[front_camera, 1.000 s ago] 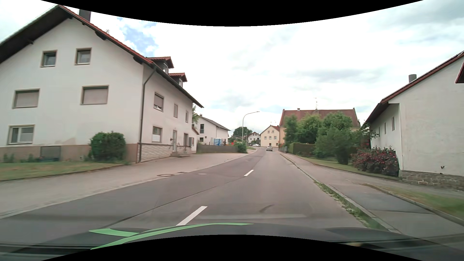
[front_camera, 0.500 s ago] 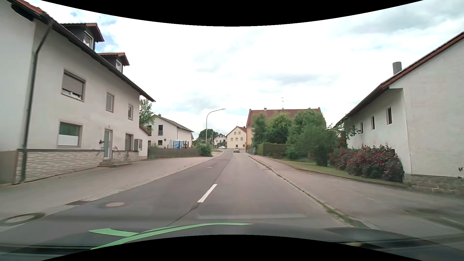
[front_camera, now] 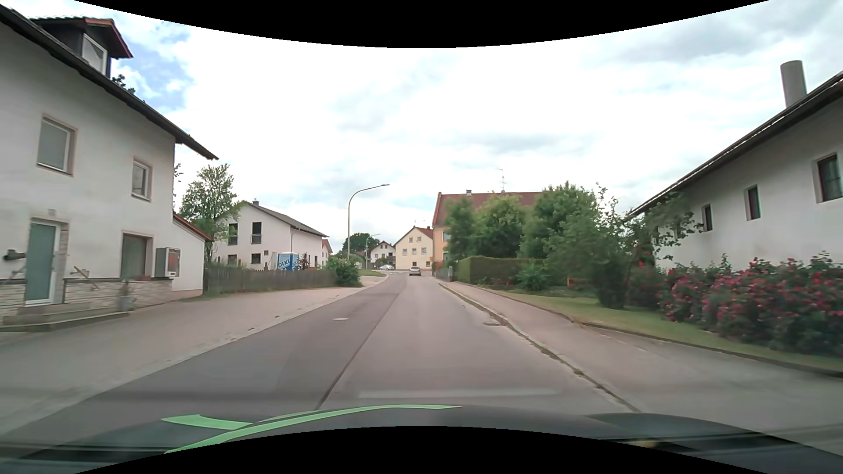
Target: Follow the waypoints while adhering to traffic rules and regulations
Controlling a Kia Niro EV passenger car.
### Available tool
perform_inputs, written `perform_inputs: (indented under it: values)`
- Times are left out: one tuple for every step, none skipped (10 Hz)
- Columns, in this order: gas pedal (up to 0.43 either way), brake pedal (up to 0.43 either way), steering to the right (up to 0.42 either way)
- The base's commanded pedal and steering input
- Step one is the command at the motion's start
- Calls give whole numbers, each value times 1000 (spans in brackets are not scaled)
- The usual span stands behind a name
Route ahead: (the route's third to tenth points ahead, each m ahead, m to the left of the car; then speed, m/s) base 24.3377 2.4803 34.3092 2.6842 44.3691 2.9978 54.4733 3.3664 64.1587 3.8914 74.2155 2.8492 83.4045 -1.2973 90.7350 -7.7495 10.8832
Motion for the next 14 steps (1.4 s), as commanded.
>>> perform_inputs:
  values:
    - [260, 0, 3]
    - [260, 0, 0]
    - [260, 0, -1]
    - [260, 0, -2]
    - [260, 0, -5]
    - [260, 0, -7]
    - [260, 0, -8]
    - [260, 0, -8]
    - [260, 0, -8]
    - [260, 0, -8]
    - [260, 0, -8]
    - [260, 0, -9]
    - [260, 0, -9]
    - [260, 0, -8]
